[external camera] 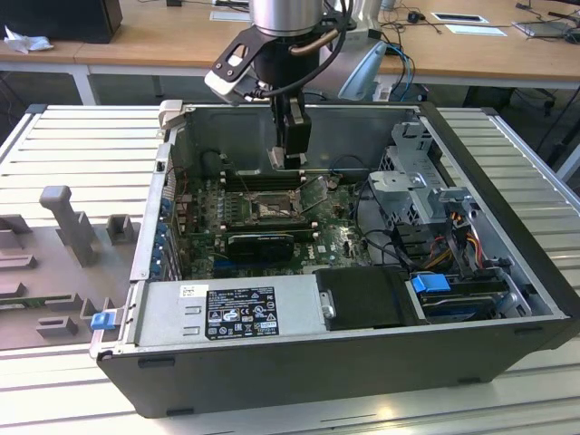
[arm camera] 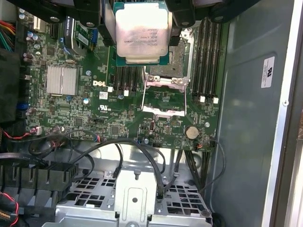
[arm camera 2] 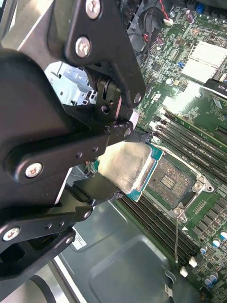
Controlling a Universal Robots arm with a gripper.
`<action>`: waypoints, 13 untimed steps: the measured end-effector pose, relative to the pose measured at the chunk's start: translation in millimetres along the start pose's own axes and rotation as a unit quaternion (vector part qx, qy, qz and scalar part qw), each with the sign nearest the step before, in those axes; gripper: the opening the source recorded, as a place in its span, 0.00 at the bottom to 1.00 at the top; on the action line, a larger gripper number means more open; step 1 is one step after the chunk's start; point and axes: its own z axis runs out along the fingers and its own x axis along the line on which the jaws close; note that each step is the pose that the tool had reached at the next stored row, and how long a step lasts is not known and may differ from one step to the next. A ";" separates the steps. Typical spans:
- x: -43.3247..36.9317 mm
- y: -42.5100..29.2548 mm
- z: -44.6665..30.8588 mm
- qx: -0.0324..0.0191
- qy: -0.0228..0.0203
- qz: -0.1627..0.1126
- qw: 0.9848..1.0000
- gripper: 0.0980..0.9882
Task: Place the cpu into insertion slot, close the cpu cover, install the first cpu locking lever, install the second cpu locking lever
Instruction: 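Place the cpu into insertion slot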
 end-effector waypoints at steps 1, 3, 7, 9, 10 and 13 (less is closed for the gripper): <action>0.0 -0.1 0.7 0.000 0.000 0.000 1.000 0.48; -0.1 -0.3 3.0 0.000 0.000 0.000 1.000 0.48; -0.1 -0.8 6.2 0.000 0.000 0.001 1.000 0.48; -0.1 -0.8 7.4 0.000 0.000 0.001 1.000 0.48; -0.1 -0.9 7.9 0.000 0.000 0.002 1.000 0.48; -0.2 -1.1 9.8 0.000 0.000 0.002 1.000 0.48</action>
